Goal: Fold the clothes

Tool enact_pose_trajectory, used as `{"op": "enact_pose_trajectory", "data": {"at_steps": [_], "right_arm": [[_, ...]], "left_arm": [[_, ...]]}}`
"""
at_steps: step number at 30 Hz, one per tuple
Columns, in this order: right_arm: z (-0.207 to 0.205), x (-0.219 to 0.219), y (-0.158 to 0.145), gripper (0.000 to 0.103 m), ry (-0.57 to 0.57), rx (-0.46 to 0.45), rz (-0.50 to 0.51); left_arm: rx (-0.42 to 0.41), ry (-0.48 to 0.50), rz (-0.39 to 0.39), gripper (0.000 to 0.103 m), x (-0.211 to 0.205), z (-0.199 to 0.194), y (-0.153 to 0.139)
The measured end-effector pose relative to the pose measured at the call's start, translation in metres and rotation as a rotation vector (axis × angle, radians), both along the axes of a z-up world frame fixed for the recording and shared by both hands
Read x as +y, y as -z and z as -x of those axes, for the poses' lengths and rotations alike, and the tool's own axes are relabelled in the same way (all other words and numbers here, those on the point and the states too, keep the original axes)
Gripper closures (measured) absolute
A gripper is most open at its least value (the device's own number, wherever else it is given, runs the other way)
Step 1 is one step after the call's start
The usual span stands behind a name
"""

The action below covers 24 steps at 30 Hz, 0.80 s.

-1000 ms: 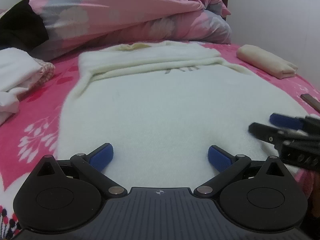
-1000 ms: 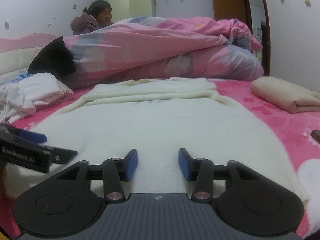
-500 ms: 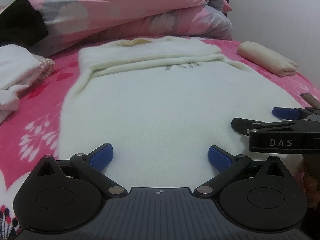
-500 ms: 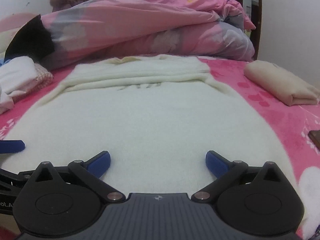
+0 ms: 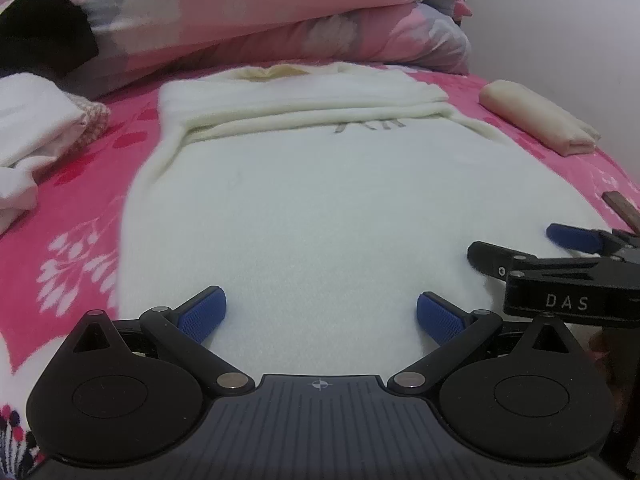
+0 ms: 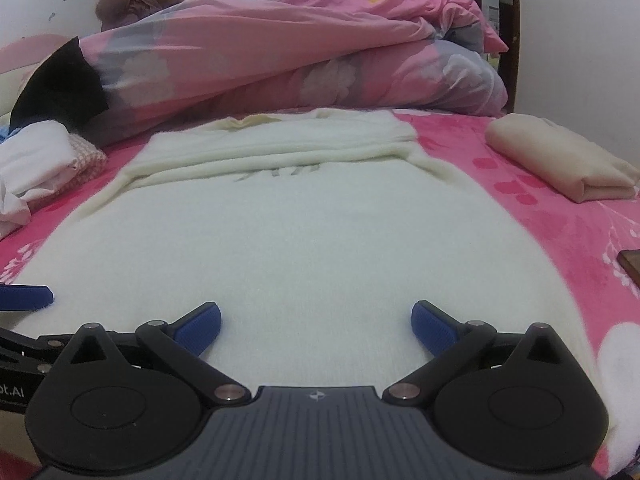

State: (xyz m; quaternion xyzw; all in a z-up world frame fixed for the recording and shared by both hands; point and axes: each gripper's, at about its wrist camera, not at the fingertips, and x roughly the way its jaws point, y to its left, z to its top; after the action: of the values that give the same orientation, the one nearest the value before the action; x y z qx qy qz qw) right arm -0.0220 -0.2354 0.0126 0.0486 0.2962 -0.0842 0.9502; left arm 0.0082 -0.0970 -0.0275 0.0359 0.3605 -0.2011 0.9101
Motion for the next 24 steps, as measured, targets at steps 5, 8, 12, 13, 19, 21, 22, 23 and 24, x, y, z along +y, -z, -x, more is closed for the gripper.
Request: {"op": "enact_pose_trajectory", "data": {"at_steps": [5,8,12,13,19,21,22,23,24], "right_arm": [[0.002,-0.002,0.001,0.000,-0.011,-0.013,-0.007],[0.004,-0.004,0.001,0.000,-0.012,-0.023,-0.019],[0.007,-0.005,0.002,0.000,-0.027,-0.038,-0.028],[0.007,-0.006,0.002,0.000,-0.031,-0.044,-0.028],[0.013,-0.009,0.004,0.000,-0.037,-0.086,-0.057],[0.015,-0.012,0.005,0.000,-0.031,-0.108,-0.082],[0.016,-0.013,0.005,0.000,-0.033,-0.116,-0.090],[0.017,-0.014,0.006,0.000,-0.036,-0.123,-0.095],[0.017,-0.015,0.006,0.000,-0.042,-0.125,-0.097]], "left_arm": [[-0.002,-0.002,0.001,0.000,0.000,0.000,0.001],[-0.001,-0.006,0.000,0.000,-0.001,0.000,0.001],[0.007,-0.005,0.001,0.000,0.000,-0.002,0.000],[0.008,-0.005,0.001,0.000,0.000,-0.002,0.000],[0.010,-0.006,0.001,0.000,0.000,-0.002,0.000],[0.011,-0.008,0.002,0.000,0.000,-0.002,0.000],[0.010,-0.009,0.002,0.000,0.000,-0.002,0.001],[0.009,-0.010,0.002,0.000,0.000,-0.002,0.001],[0.006,-0.011,0.001,0.000,0.000,-0.002,0.001]]}}
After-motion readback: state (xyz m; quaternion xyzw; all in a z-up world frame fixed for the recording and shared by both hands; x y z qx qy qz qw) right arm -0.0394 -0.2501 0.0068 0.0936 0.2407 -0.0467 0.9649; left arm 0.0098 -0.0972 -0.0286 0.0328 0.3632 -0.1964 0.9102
